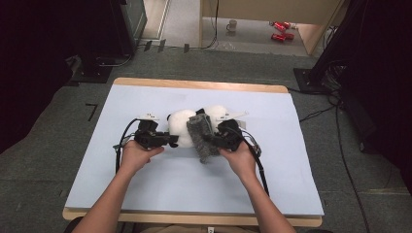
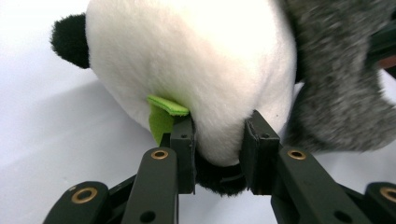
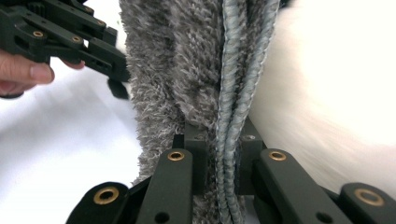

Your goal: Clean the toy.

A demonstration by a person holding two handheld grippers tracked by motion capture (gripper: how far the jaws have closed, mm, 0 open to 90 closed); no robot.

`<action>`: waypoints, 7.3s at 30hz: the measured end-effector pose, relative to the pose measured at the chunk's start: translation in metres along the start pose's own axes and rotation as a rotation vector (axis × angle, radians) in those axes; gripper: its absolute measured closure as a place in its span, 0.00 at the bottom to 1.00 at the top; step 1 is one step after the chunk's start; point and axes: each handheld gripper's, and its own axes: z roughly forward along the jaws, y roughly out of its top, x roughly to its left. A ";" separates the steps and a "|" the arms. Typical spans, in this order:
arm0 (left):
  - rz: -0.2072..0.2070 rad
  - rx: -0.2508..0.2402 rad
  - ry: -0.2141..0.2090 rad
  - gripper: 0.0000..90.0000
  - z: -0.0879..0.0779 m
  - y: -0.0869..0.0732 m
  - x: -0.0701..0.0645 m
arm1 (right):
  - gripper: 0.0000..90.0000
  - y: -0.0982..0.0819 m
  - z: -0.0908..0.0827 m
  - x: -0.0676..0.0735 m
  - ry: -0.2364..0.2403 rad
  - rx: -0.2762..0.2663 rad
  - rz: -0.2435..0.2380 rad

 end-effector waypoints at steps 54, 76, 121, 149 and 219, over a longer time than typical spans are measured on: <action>0.024 -0.070 0.051 0.73 0.003 -0.018 0.000 | 0.89 -0.005 -0.015 -0.090 -0.112 -0.002 0.171; 0.025 -0.064 0.043 0.72 0.004 -0.017 0.004 | 0.89 -0.017 -0.032 -0.112 -0.123 0.015 0.257; 0.013 -0.067 0.045 0.70 0.003 -0.021 0.007 | 0.90 -0.014 0.013 -0.090 -0.105 0.127 0.191; 0.016 -0.083 0.041 0.70 0.002 -0.012 0.013 | 0.90 0.002 -0.070 -0.083 -0.064 -0.083 0.186; -0.048 -0.045 -0.015 0.76 -0.013 0.004 -0.040 | 0.89 0.041 -0.022 0.037 0.215 -0.091 -0.017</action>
